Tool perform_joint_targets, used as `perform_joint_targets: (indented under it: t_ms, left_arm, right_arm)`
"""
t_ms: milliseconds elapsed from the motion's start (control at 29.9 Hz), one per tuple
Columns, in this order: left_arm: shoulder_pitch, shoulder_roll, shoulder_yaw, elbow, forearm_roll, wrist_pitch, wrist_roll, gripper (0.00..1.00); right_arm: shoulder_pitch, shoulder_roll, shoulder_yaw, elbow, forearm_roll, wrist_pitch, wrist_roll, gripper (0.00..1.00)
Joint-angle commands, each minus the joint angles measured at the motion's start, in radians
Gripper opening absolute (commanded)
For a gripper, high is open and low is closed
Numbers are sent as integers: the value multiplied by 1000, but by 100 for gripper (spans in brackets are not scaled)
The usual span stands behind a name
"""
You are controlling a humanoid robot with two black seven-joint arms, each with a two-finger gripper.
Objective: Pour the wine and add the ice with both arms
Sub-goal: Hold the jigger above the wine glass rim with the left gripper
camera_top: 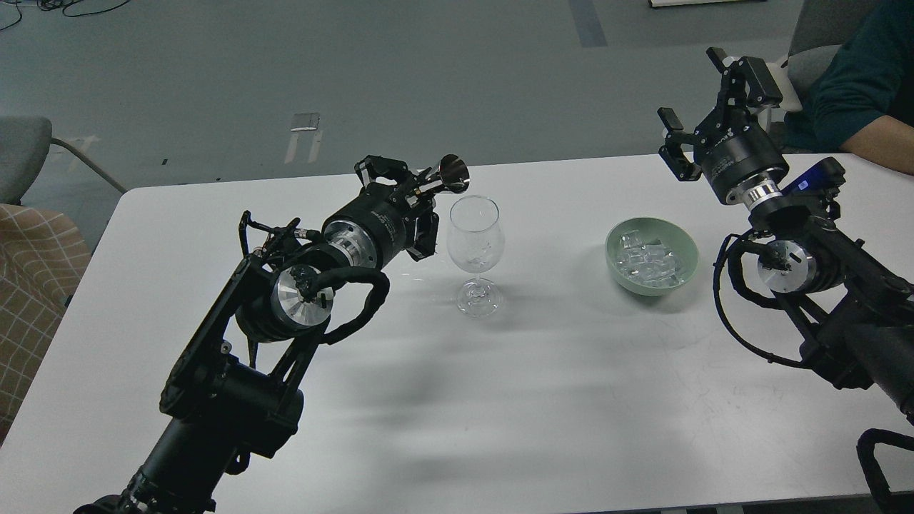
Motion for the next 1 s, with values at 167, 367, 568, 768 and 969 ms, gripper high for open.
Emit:
perform_joint_targets:
  t_ms: [167, 367, 568, 768, 969]
  left_arm:
    - [-3, 0, 12, -1, 31, -2, -2, 0]
    - [-2, 0, 21, -3, 74, -11, -18, 0]
    - [-3, 0, 27, -6, 75, -12, -31, 0]
    - [-3, 0, 32, -9, 91, -15, -32, 0]
    - [-3, 0, 72, -12, 112, -17, -46, 0]
  right_arm:
    - [1, 0, -2, 0, -1, 0, 0, 100]
    - [-1, 0, 0, 0, -1, 0, 0, 100]
    - [-4, 0, 0, 0, 1, 0, 0, 100]
    - [-5, 0, 0, 0, -1, 0, 0, 100]
    - [-5, 0, 0, 0, 1, 0, 0, 100]
